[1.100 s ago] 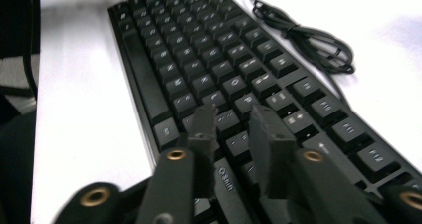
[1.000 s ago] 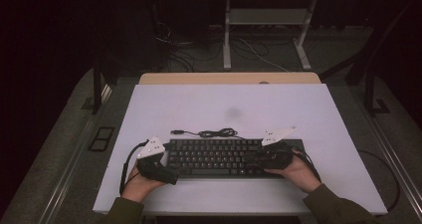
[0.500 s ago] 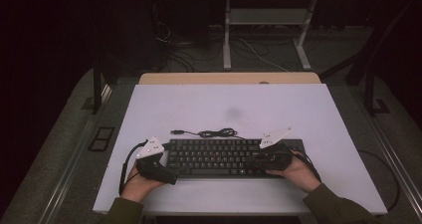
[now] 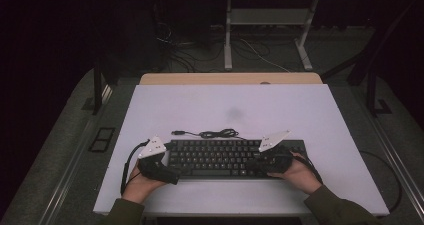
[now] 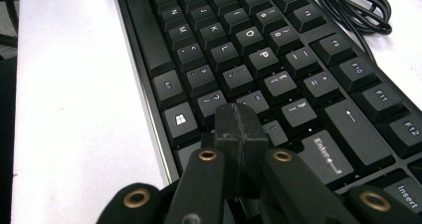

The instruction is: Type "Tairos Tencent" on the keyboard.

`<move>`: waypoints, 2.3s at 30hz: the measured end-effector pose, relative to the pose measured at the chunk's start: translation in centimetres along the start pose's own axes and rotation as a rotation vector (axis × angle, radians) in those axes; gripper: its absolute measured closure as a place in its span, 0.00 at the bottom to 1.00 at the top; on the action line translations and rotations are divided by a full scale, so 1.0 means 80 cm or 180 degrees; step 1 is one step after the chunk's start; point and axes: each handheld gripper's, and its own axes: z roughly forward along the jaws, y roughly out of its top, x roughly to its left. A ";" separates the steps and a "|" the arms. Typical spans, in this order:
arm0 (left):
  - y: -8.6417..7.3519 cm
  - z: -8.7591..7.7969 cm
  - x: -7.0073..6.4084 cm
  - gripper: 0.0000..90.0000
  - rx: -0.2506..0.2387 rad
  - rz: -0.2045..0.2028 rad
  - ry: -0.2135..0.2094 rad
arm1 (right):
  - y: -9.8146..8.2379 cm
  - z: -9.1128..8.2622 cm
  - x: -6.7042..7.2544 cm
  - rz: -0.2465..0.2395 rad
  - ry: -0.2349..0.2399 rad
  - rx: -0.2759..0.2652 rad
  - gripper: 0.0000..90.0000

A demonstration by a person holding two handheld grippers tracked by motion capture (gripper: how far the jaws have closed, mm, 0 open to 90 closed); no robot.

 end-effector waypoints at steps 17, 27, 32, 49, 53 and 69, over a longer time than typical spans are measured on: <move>0.010 0.007 0.003 0.01 -0.0037 -0.0053 -0.0009 | -0.002 0.000 -0.002 -0.0005 0.0021 -0.0037 0.99; 0.019 0.023 0.001 0.10 0.0020 -0.0049 -0.0093 | -0.002 0.001 -0.002 -0.0003 0.0024 -0.0047 0.99; 0.023 0.028 0.003 0.16 0.0030 -0.0080 -0.0125 | -0.002 0.001 -0.002 -0.0005 0.0023 -0.0044 0.99; 0.038 0.048 0.005 0.54 0.0202 -0.0050 -0.0147 | -0.002 0.001 -0.003 0.0005 0.0038 -0.0048 0.99; 0.041 0.054 0.005 0.70 0.0275 -0.0036 -0.0194 | -0.002 0.001 -0.002 0.0007 0.0037 -0.0045 0.99; 0.051 0.082 0.003 0.99 0.0509 -0.0004 -0.0234 | -0.002 0.001 -0.002 0.0001 0.0028 -0.0039 0.99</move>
